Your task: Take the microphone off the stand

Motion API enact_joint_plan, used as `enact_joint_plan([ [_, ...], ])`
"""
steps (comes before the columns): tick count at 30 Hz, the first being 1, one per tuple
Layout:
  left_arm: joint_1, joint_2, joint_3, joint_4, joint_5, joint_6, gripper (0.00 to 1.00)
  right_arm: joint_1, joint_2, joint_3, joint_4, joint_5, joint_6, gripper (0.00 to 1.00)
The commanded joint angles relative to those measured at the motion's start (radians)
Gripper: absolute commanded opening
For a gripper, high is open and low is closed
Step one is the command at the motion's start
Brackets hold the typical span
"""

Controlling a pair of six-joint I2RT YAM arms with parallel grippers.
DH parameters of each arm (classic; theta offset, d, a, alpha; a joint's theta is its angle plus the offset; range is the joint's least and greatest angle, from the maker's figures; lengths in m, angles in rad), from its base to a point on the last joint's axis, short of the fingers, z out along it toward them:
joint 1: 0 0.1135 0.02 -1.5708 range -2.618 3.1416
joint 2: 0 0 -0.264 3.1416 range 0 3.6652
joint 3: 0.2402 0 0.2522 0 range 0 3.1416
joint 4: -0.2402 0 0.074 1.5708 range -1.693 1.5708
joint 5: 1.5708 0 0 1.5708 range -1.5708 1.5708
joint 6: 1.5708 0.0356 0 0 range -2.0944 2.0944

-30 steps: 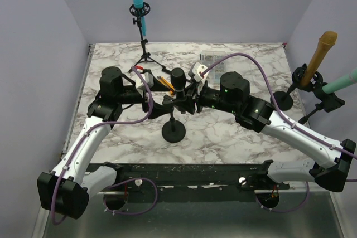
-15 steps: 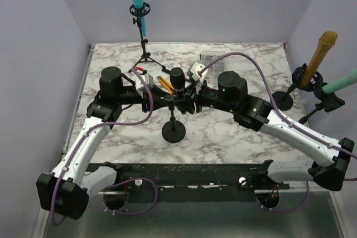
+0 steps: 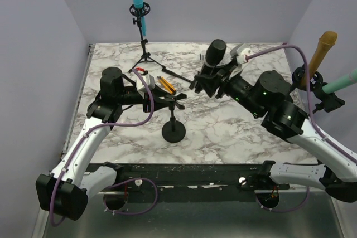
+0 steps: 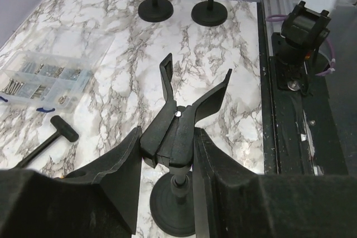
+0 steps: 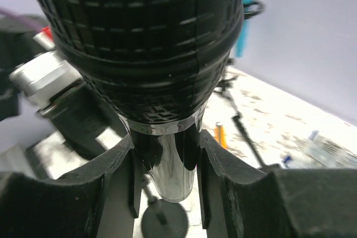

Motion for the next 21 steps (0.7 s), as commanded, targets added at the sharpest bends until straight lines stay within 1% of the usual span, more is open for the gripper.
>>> enact_joint_plan([
  [1,-0.006,-0.009,0.012,-0.027,-0.077,0.014,0.07,0.004,-0.066,-0.087,0.006,0.384,0.037,0.01],
  [2,-0.006,-0.015,0.007,-0.016,-0.095,0.005,0.16,0.004,-0.071,-0.118,-0.008,0.445,0.046,0.01],
  [4,-0.006,-0.027,-0.004,0.008,-0.108,-0.015,0.4,0.004,-0.073,-0.173,-0.061,0.518,0.085,0.01],
  [6,-0.006,-0.036,-0.008,0.018,-0.101,-0.028,0.51,0.004,-0.068,-0.228,-0.111,0.564,0.144,0.01],
  [7,-0.006,-0.039,-0.009,0.026,-0.098,-0.039,0.54,0.005,-0.066,-0.258,-0.136,0.577,0.173,0.01],
  [10,-0.006,-0.054,-0.014,0.045,-0.085,-0.06,0.73,-0.001,-0.05,-0.324,-0.21,0.593,0.265,0.01],
  [12,-0.005,-0.064,-0.021,0.059,-0.077,-0.074,0.83,-0.009,-0.035,-0.356,-0.258,0.586,0.322,0.01],
  [13,-0.006,-0.068,-0.024,0.068,-0.074,-0.082,0.92,-0.017,-0.027,-0.366,-0.278,0.572,0.347,0.01],
  [14,-0.006,-0.072,-0.026,0.075,-0.07,-0.093,0.98,-0.023,-0.016,-0.382,-0.294,0.553,0.37,0.01],
  [17,-0.006,-0.084,-0.026,0.089,-0.077,-0.129,0.99,-0.046,0.018,-0.407,-0.315,0.483,0.423,0.01],
  [18,-0.006,-0.092,-0.025,0.093,-0.1,-0.151,0.99,-0.058,0.034,-0.412,-0.326,0.462,0.44,0.01],
  [19,-0.006,-0.1,-0.02,0.097,-0.137,-0.188,0.99,-0.076,0.058,-0.412,-0.338,0.44,0.457,0.01],
  [21,-0.006,-0.109,0.009,0.059,-0.276,-0.291,0.98,-0.118,0.105,-0.407,-0.365,0.384,0.48,0.01],
])
